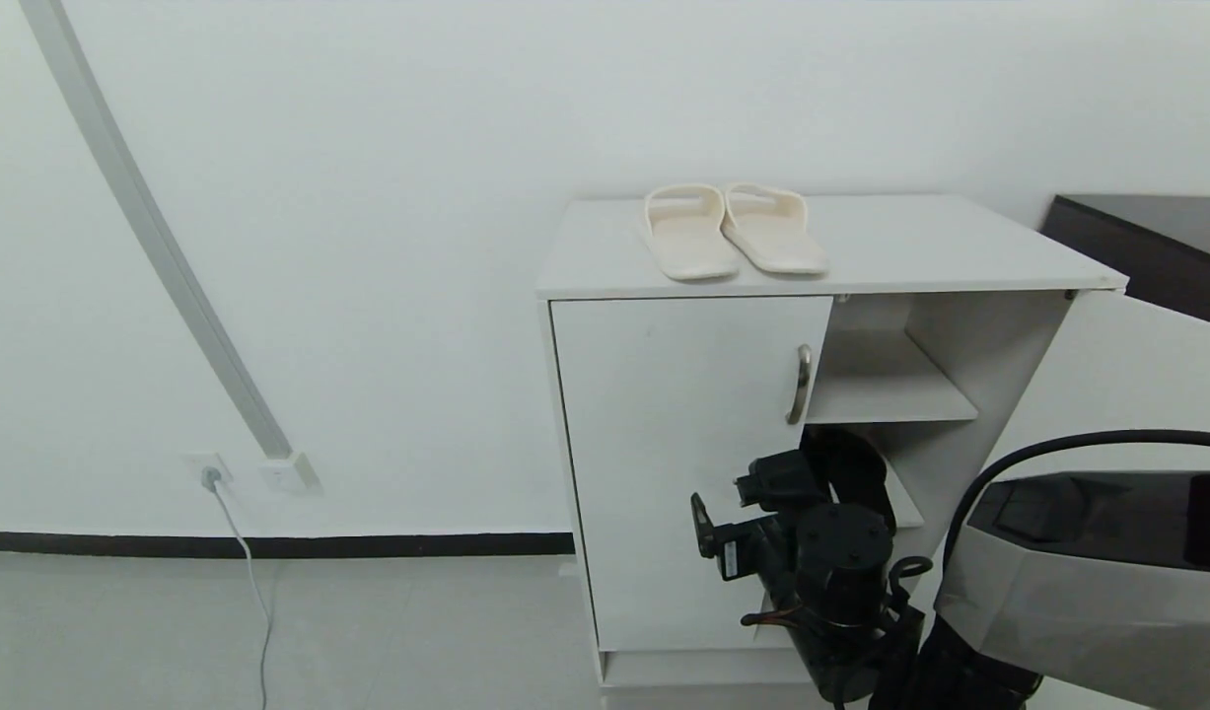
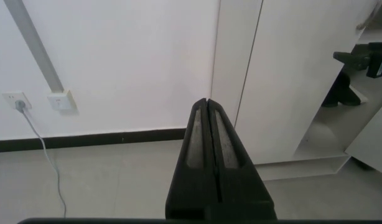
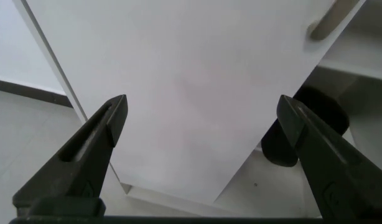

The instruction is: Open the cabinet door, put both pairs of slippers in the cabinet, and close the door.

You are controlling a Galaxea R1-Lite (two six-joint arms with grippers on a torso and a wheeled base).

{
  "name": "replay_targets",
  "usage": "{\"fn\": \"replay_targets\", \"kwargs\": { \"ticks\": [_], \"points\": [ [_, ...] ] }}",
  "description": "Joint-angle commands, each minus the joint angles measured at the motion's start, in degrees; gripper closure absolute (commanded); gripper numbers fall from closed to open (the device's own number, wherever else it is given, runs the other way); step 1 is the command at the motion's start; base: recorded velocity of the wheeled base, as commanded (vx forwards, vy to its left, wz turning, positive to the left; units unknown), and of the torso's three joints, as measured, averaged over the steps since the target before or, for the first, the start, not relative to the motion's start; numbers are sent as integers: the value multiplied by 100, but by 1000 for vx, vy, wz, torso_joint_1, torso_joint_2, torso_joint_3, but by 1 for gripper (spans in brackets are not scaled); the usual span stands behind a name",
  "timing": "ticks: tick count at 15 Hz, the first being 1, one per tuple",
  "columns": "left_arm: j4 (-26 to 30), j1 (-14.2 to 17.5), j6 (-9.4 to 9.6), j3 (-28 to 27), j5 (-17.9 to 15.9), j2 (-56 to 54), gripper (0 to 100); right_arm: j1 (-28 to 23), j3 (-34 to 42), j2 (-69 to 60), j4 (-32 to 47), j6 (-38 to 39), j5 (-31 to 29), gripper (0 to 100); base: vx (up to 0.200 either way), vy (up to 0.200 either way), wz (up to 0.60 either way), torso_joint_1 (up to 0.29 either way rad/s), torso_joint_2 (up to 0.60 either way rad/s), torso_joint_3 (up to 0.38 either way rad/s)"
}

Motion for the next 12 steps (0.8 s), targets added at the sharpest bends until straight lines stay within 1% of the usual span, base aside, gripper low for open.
{"fn": "replay_targets", "kwargs": {
  "ticks": [1, 7, 12],
  "points": [
    [0, 0, -2, 1, 3, 7, 100, 0, 8, 7, -6, -3, -1, 0, 0, 0, 0, 159, -481, -315],
    [0, 0, -2, 1, -6, 7, 100, 9, 17, 7, -6, -3, -1, 0, 0, 0, 0, 185, -495, -308],
    [0, 0, -2, 1, -6, 7, 100, 9, 43, 7, -6, -3, -1, 0, 0, 0, 0, 222, -534, -315]
  ]
}}
